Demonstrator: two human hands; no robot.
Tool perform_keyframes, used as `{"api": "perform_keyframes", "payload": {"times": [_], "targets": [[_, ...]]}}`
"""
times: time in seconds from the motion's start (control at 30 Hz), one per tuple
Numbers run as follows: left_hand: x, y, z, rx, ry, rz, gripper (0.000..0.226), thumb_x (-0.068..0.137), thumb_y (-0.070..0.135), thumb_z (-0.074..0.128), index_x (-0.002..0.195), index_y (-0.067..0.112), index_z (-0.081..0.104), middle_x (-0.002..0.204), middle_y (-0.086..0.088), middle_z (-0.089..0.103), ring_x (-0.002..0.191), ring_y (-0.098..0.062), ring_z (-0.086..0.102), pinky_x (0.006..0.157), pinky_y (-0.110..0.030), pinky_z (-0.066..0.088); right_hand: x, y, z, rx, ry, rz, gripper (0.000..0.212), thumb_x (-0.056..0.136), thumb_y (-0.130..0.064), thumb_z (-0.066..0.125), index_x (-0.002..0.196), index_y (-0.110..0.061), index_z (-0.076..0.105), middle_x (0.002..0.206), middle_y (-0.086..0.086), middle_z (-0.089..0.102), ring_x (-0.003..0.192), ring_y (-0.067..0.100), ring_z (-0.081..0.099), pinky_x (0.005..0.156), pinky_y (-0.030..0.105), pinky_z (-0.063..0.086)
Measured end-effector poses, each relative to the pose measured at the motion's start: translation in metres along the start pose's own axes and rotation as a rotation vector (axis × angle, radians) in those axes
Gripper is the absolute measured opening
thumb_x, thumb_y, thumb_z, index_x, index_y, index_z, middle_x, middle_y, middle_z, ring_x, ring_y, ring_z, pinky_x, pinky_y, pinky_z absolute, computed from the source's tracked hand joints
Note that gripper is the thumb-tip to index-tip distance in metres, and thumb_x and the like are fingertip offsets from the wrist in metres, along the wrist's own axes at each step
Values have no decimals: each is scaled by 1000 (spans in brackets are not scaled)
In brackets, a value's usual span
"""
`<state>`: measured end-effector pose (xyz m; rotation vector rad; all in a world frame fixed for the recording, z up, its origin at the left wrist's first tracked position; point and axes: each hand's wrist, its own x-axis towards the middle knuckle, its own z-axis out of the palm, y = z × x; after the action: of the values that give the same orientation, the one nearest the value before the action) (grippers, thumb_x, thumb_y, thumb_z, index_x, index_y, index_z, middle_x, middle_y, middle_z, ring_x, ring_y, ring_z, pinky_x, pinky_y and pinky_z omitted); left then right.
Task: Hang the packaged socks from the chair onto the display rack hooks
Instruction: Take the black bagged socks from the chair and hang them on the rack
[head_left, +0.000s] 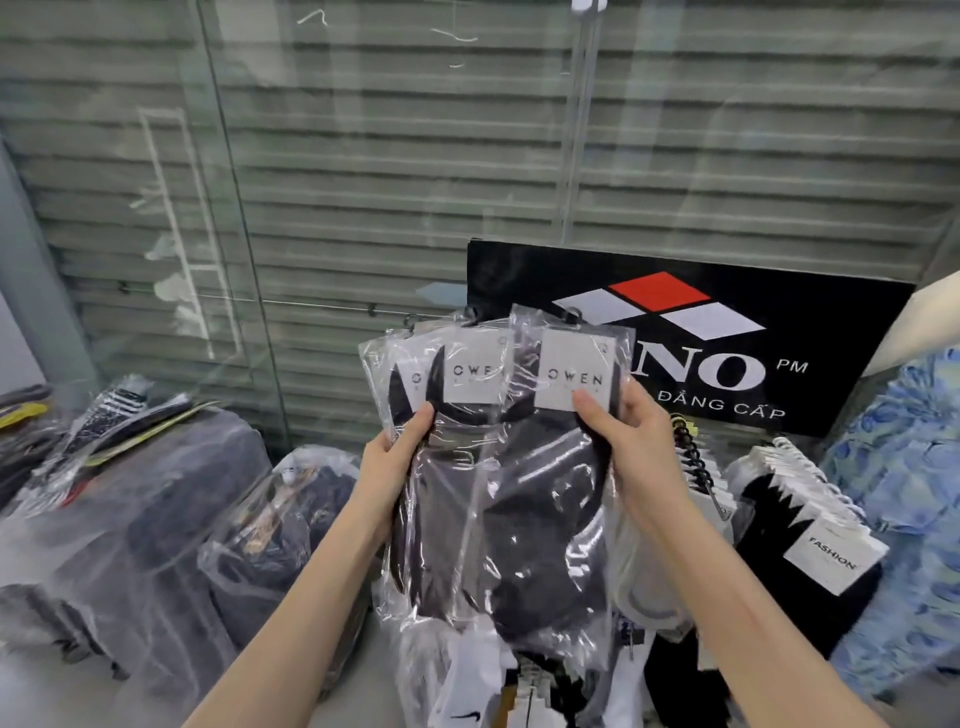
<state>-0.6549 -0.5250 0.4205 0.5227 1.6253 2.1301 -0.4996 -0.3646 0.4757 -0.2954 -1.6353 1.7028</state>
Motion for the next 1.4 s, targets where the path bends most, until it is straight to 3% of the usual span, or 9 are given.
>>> {"api": "perform_keyframes", "payload": {"times": [0.17,0.23,0.43,0.6,0.8,0.87,0.97,1.1,1.4], "targets": [[7,3,-14,-99,92,-51,56,66,57,74,99,12,74,93,-7,77,85,-22,74,68,-30,57,-31,26,-59,-96,-552,234,43,72,-12,74,112,-17,61,109,1,71,102,16,66,80,20,53],[8,5,-14,-128,109,-56,39,80,49,67,93,12,74,88,-6,77,79,-20,74,57,-25,57,-42,49,-75,-206,-628,378,39,78,-6,69,114,-16,59,109,-3,71,101,11,66,79,16,51],[4,12,-7,-170,100,-16,35,80,45,65,91,13,73,86,-3,77,78,-17,74,55,-21,56,-36,103,-89,-316,98,438,39,89,2,55,127,-8,49,122,8,61,95,13,59,77,22,48],[4,13,-4,-180,83,-9,37,83,45,62,97,12,72,95,-5,77,87,-19,73,62,-24,58,-8,107,-63,-464,315,369,42,93,-9,51,134,-8,45,132,9,55,116,27,54,100,45,43],[3,15,-5,-173,111,-17,44,71,49,70,92,11,73,88,-5,77,81,-18,74,57,-22,57,21,107,-38,-575,378,362,47,91,-17,56,137,-14,44,127,6,59,102,27,61,87,38,51],[3,16,-7,-171,111,-13,61,54,57,75,94,11,73,91,-5,77,83,-19,74,59,-22,57,28,107,-37,-627,371,386,45,91,-18,56,135,-16,47,105,3,66,74,17,60,64,28,48],[2,17,-10,-170,103,-8,76,46,62,77,101,10,72,95,-6,77,88,-21,73,63,-25,58,37,108,-38,-715,367,409,44,92,-21,54,135,-20,46,78,-2,61,54,11,48,53,25,39],[0,18,-13,-165,108,-1,70,48,61,76,96,10,73,92,-6,77,85,-20,74,61,-24,57,45,113,-40,-682,408,404,44,92,-14,52,136,-17,45,86,2,62,47,9,38,51,17,26],[-4,16,-8,-124,67,-5,61,52,60,75,92,15,75,92,-4,77,84,-18,74,61,-22,57,49,112,-37,-726,376,446,44,92,-9,48,136,-9,44,123,15,60,59,17,48,56,29,42]]}}
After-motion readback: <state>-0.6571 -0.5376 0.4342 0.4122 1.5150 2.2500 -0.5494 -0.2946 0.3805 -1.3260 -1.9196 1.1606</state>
